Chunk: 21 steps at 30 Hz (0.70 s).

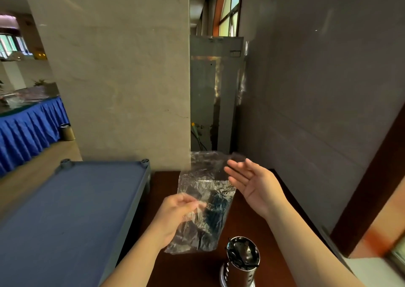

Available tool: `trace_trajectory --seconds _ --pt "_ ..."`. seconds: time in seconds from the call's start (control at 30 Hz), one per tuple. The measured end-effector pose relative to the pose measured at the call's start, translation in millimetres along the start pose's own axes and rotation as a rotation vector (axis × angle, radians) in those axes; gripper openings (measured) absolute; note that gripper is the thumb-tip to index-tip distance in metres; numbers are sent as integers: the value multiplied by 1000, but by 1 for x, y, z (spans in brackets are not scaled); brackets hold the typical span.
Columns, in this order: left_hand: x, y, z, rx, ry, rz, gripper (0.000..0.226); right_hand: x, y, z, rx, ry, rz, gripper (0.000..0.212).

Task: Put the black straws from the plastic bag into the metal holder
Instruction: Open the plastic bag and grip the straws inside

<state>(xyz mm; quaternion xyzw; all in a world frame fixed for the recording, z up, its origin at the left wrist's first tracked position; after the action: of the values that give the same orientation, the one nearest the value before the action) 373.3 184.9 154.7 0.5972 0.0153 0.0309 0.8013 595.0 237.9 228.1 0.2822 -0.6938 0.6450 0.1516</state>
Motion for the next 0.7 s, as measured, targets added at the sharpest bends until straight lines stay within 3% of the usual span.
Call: trace_trajectory --seconds 0.13,0.23,0.4,0.7 --pt "-1 -2 3 -25 -95 54 4 6 8 -3 -75 -18 59 40" --pt "-3 -2 6 -53 -93 9 9 10 13 1 -172 -71 446 24" --pt "-6 -9 3 -109 -132 33 11 12 16 4 -328 -236 1067 19" --pt "-6 -12 -1 -112 -174 85 18 14 15 1 -177 -442 1398 45"
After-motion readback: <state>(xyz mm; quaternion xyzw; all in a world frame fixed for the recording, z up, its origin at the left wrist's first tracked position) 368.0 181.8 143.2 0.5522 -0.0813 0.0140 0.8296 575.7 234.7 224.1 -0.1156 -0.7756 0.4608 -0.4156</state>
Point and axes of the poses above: each hand's wrist, its own z-axis away from the middle knuckle, its own x-axis out of the palm, y = z × x, the point moved 2 cm from there along -z, towards the middle knuckle, and after that the axes turned 10 degrees about -x, right-handed, at the moved point
